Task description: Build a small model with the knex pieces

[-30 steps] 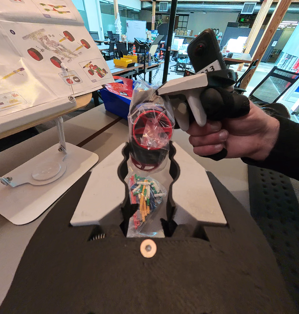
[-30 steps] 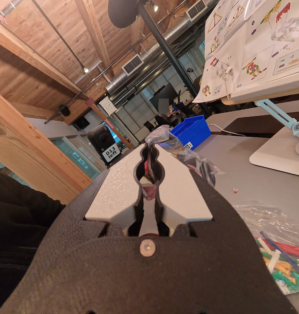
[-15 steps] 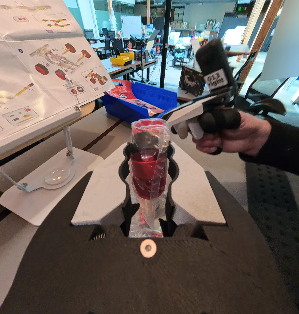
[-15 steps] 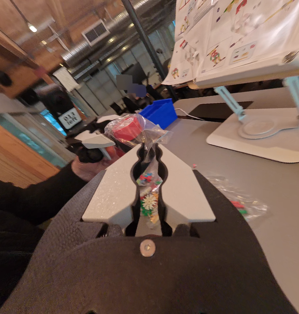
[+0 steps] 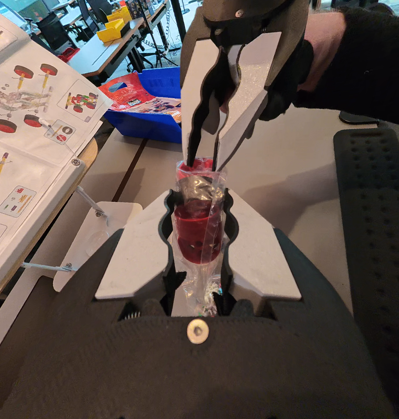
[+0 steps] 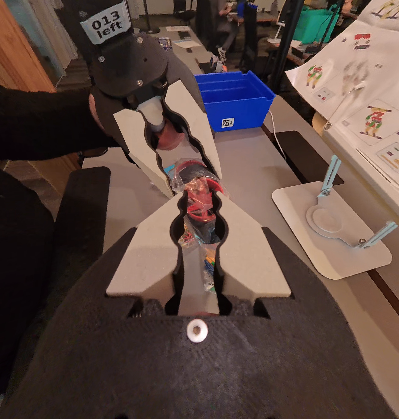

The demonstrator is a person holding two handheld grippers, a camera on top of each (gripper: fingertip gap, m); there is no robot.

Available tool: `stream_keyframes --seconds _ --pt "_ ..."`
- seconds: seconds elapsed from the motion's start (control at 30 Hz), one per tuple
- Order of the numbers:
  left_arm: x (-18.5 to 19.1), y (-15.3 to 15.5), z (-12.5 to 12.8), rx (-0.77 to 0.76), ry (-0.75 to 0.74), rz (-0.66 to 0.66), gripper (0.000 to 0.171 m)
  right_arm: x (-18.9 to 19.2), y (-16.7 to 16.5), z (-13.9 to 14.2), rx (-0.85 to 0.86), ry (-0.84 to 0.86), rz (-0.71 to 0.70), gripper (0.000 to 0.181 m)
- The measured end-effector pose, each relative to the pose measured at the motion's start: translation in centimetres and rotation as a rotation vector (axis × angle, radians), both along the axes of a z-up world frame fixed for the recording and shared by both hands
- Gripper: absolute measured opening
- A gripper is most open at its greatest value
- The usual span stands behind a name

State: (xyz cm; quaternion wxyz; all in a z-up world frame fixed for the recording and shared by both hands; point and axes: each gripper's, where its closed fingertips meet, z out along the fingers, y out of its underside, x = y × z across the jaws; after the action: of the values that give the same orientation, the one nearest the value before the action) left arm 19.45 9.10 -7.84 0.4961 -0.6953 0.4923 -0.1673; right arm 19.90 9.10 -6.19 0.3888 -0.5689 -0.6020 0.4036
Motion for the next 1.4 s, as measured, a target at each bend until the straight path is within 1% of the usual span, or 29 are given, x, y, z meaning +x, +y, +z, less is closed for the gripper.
stream_keyframes --seconds 0.07,0.17,0.2,0.3,0.37,0.43,0.57,0.63,0.8,0.87,0.9,0.93,0.97,1.07,1.2,1.3,1.37,1.4 --pt "0.0 -0.3 -0.1 -0.006 0.007 -0.012 0.041 0.0 -0.3 -0.4 -0.003 -0.025 0.033 0.02" --pt "0.0 -0.6 -0.3 0.005 0.029 -0.019 0.04 0.1 -1.5 -1.4 -0.071 -0.087 0.118 0.014" --pt "0.0 -0.6 -0.4 0.012 0.037 -0.016 0.04 0.0 -1.7 -1.8 -0.082 -0.106 0.134 0.017" --pt "-0.1 -0.5 -0.4 0.015 0.04 -0.013 0.036 -0.4 -1.7 -2.4 -0.069 -0.117 0.136 0.017" --pt "-0.2 -0.5 0.0 0.008 0.01 -0.018 0.035 -0.5 -1.8 -1.9 -0.073 -0.061 0.134 0.007" --pt "-0.2 -0.6 0.5 0.002 -0.019 -0.026 0.035 -0.3 -1.8 -1.1 -0.124 0.005 0.142 0.001" --pt "-0.1 -0.6 0.4 -0.002 -0.014 -0.034 0.034 -0.1 -1.1 -0.8 -0.157 0.067 0.101 0.0" --pt "-0.1 -0.5 0.5 -0.012 -0.032 -0.031 0.034 0.0 -1.1 0.0 -0.205 0.132 0.092 0.0" --pt "0.2 0.0 0.9 -0.081 -0.162 -0.024 0.036 0.5 -0.2 1.6 -0.352 0.29 0.044 0.0" --pt "0.1 0.4 0.1 -0.142 -0.19 -0.003 0.05 0.6 0.0 2.0 -0.406 0.337 0.035 0.0" --pt "0.3 0.4 -0.4 -0.163 -0.187 -0.008 0.051 0.7 0.0 2.2 -0.43 0.361 0.033 0.0" --pt "0.5 0.2 -0.8 -0.171 -0.185 -0.016 0.046 0.7 0.0 2.4 -0.445 0.374 0.033 0.0" --pt "0.7 0.3 -1.1 -0.178 -0.187 -0.01 0.043 0.6 0.1 2.3 -0.443 0.372 0.024 0.0" --pt "1.3 0.3 -1.9 -0.219 -0.202 -0.007 0.041 0.5 0.2 2.3 -0.403 0.347 -0.004 0.0" --pt "1.7 0.0 -1.9 -0.29 -0.265 -0.026 0.041 0.5 0.4 2.8 -0.289 0.322 -0.059 0.0" --pt "1.5 0.0 -2.3 -0.328 -0.242 -0.014 0.041 0.2 0.4 2.6 -0.182 0.293 -0.117 0.0" --pt "1.7 -0.3 -1.3 -0.377 -0.331 -0.043 0.041 0.5 0.2 3.7 -0.14 0.348 -0.134 0.0" --pt "1.5 -0.2 -1.4 -0.391 -0.334 -0.029 0.041 0.9 -0.2 4.6 -0.156 0.398 -0.115 0.0"
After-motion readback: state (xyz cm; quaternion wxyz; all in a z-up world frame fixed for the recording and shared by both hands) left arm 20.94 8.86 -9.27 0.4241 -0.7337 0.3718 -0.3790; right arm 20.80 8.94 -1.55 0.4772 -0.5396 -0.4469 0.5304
